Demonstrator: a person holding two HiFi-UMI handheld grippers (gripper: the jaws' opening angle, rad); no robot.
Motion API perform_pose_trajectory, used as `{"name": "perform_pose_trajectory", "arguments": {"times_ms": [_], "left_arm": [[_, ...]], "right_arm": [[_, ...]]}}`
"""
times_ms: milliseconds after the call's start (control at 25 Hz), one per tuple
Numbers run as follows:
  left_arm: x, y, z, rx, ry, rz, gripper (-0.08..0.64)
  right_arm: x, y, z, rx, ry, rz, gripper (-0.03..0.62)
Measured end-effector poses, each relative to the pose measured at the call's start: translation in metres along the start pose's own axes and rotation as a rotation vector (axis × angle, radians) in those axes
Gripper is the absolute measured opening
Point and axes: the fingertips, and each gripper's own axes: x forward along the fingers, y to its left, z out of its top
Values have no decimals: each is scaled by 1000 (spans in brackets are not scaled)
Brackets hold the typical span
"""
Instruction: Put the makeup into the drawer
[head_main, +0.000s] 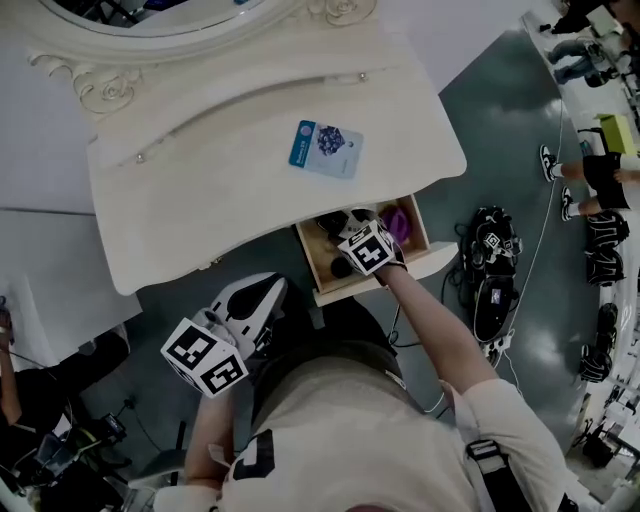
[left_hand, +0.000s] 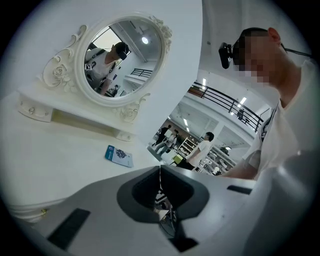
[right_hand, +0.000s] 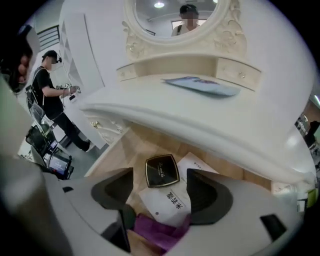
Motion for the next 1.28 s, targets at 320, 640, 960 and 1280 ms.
{"name": "perform_pose_trajectory", "arguments": {"times_ms": [320,640,960,1280], "left_arm": [[-12,-22,14,74,-48,-99,58],[-21,-51,31,150,-87,-191,58],[-40,-70,31,166,-72,-238,58],[-4,-101,16,167,-10,-403,58]], "right_arm": [[-84,10,31,150,-224,-92,324],[-155,41,73,177,-434,-142,324],[-222,86,112,176,-580,-115,324],[-286,109,117,174,-678,-126,324]]}}
